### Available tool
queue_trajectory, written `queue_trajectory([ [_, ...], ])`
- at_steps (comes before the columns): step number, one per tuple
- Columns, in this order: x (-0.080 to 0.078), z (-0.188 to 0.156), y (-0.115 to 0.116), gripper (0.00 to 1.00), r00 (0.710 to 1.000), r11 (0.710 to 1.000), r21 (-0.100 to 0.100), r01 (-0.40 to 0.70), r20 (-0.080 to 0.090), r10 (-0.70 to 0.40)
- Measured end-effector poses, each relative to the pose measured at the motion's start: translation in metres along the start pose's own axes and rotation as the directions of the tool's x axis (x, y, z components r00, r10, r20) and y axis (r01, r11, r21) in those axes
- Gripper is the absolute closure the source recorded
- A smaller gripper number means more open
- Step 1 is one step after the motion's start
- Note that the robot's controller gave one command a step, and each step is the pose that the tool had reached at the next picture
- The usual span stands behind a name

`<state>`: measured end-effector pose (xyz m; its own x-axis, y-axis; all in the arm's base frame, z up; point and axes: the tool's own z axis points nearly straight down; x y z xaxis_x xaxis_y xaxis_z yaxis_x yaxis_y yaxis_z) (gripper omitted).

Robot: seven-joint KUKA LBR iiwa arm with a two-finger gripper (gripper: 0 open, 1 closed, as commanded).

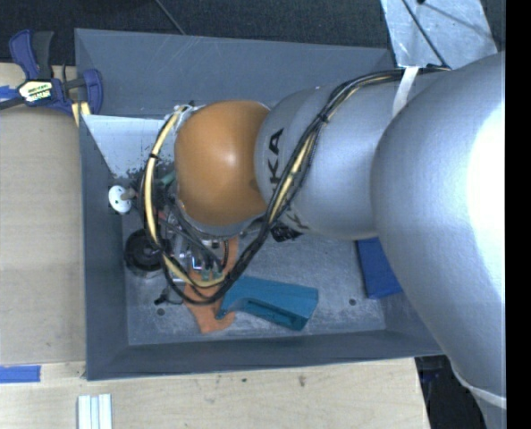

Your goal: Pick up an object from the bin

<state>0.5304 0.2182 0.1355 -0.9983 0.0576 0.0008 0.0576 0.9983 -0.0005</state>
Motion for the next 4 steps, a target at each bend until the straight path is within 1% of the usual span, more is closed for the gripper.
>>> queue_trajectory([
  [1,-0.012,0.012,-0.035,0.0,0.993,0.993,-0.002,0.115,0.002,-0.115],
  [2,-0.046,0.043,-0.062,0.0,0.988,0.988,0.0,0.152,0.006,-0.152],
  [3,-0.03,0.055,-0.075,0.0,0.98,0.98,0.0,0.199,0.006,-0.199],
  [4,-0.035,0.063,-0.114,1.0,0.959,0.959,-0.001,0.283,0.009,-0.283],
])
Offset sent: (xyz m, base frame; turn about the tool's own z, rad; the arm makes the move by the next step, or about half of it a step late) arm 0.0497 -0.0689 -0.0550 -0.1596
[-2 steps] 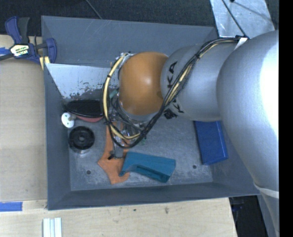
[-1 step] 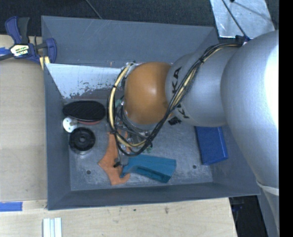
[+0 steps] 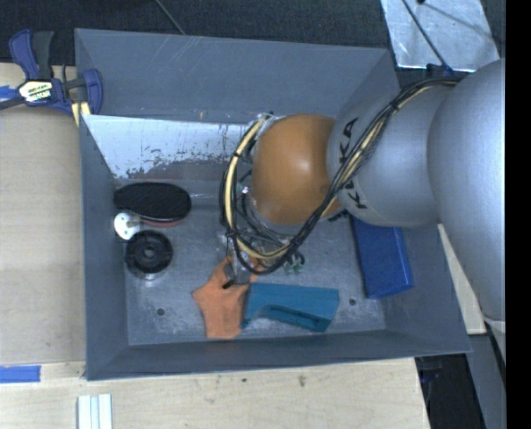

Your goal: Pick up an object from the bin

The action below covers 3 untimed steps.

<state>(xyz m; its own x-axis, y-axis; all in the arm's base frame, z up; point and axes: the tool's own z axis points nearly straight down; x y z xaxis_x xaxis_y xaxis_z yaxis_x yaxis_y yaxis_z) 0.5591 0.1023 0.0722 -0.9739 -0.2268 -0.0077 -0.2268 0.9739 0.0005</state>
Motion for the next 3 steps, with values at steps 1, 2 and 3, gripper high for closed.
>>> queue_trajectory([
  [1,0.0,0.0,0.0,1.0,1.0,1.0,0.0,-0.001,0.0,0.001],
  [2,-0.045,-0.069,0.021,1.0,1.0,1.0,0.0,-0.008,-0.005,0.008],
  [3,-0.045,-0.069,0.021,1.0,1.0,1.0,0.0,-0.009,-0.005,0.009],
])
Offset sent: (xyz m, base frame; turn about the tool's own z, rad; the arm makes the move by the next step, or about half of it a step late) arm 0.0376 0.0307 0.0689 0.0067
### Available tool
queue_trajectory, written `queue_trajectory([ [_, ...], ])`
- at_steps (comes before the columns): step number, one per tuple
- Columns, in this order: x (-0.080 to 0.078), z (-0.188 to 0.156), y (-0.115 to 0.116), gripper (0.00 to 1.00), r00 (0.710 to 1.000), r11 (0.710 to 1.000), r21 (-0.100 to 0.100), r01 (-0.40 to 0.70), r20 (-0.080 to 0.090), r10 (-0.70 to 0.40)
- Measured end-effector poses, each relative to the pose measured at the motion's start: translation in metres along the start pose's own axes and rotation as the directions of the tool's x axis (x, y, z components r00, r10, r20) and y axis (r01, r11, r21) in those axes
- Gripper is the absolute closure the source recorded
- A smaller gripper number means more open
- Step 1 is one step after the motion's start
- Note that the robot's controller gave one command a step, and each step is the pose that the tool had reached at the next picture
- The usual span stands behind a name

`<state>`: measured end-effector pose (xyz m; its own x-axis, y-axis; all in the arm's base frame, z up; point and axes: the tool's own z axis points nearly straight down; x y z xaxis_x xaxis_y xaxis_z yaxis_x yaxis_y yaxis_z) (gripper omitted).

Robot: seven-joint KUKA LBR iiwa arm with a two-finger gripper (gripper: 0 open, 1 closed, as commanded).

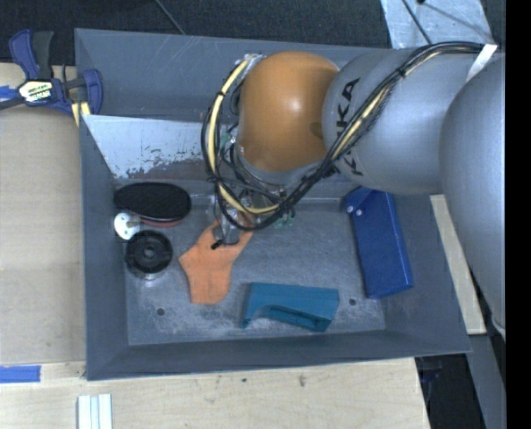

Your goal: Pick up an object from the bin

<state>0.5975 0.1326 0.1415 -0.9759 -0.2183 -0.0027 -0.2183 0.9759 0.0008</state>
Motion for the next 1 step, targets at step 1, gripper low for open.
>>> queue_trajectory([
  [1,-0.0168,-0.1176,-0.0203,1.0,1.0,1.0,0.0,-0.011,0.001,0.011],
])
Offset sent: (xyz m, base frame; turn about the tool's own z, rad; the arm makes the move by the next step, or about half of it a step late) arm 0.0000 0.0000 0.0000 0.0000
